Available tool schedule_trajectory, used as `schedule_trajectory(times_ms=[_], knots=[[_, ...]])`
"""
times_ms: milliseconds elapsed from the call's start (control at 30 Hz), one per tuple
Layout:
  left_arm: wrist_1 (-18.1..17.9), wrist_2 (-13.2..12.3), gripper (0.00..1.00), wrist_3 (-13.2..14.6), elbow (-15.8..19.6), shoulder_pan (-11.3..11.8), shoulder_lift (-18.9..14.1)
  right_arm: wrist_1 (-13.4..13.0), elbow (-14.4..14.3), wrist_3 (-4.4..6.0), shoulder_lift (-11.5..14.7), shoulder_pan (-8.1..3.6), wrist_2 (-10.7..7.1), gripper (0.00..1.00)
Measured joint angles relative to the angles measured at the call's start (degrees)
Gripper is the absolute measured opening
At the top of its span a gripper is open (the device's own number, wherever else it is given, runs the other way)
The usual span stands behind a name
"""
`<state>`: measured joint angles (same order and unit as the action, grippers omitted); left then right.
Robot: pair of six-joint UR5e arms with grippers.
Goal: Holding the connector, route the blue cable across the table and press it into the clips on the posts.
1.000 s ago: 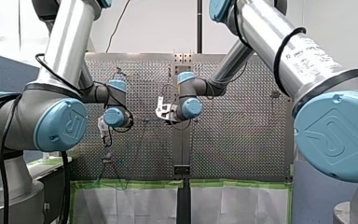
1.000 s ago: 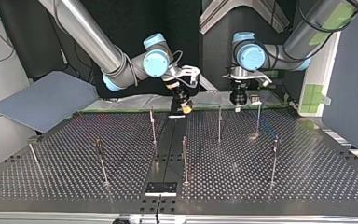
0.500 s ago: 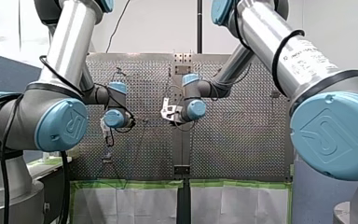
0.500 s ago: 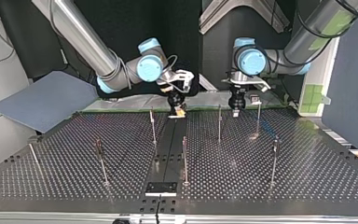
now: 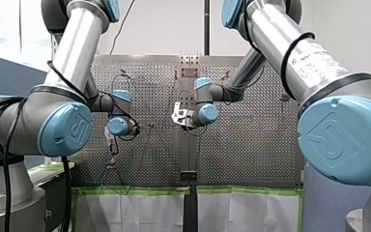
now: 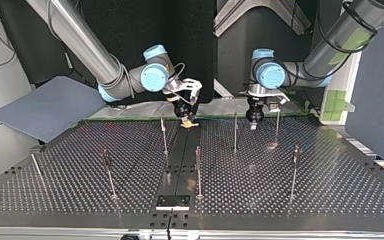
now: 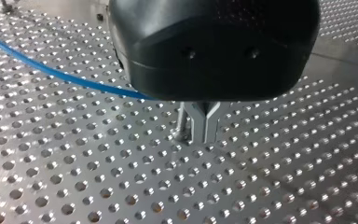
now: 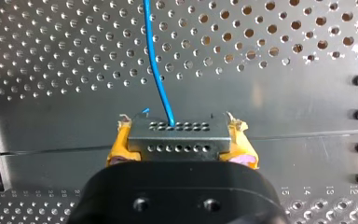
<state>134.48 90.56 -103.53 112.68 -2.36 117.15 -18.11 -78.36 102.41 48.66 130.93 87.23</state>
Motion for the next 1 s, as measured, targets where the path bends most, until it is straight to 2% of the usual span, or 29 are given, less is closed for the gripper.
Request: schedule_trajectory(times_ms=[367, 800, 833, 867, 900, 967, 1000], knots=[[3.11, -0.07, 0.0, -0.16, -5.96, 0.72, 0.28, -0.2, 0.45, 0.0, 0.0, -1.48, -0.04, 0.0], [4.55, -0.14, 0.0, -0.15, -8.19, 0.75, 0.3, -0.26, 1.67, 0.0, 0.0, -2.76, -1.14, 0.0], [4.66, -0.14, 0.05, -0.14, -8.25, 0.76, 0.3, -0.26, 1.72, 0.0, 0.0, -2.82, -1.22, 0.0], [4.84, -0.13, 0.17, -0.07, -8.3, 0.76, 0.3, -0.26, 1.74, 0.0, 0.0, -2.85, -1.25, 0.0], [5.01, -0.12, 0.17, 0.01, -8.33, 0.75, 0.3, -0.26, 1.77, 0.0, 0.0, -2.87, -1.29, 0.0], [5.63, -0.1, 0.38, 0.46, -8.35, 0.76, 0.3, -0.23, 1.77, 0.0, 0.0, -2.9, -1.34, 0.0], [6.02, -0.08, 0.38, 0.76, -8.36, 0.76, 0.3, -0.21, 1.78, 0.0, 0.0, -2.9, -1.37, 0.0]])
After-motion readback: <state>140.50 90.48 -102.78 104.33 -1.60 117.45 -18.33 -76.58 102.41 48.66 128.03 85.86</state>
